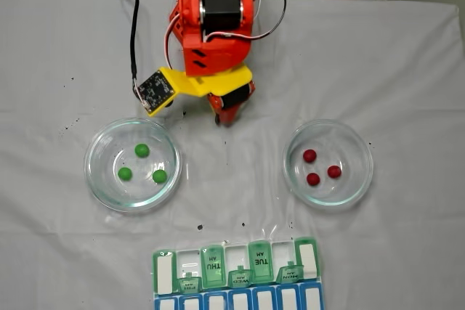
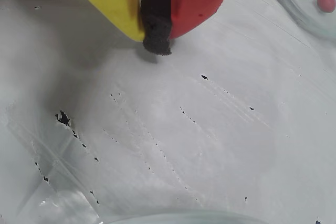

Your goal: Sort medicines into box.

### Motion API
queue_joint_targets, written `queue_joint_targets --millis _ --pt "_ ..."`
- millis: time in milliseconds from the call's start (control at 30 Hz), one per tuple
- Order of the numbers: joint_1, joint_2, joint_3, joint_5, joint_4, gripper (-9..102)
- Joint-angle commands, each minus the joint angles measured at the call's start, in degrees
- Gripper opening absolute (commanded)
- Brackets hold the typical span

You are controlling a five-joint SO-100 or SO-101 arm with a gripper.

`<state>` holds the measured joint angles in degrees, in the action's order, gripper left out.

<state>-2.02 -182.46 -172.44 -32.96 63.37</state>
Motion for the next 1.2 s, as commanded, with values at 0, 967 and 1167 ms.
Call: queue_joint_targets --millis 0,967,1167 --pt "-0.5 -1.1 0.5 -0.4 -0.7 0" --pt "-0.5 -1.1 0.5 -0.4 -0.7 0" --pt "-0.7 -1.1 0.5 -0.9 -0.7 0"
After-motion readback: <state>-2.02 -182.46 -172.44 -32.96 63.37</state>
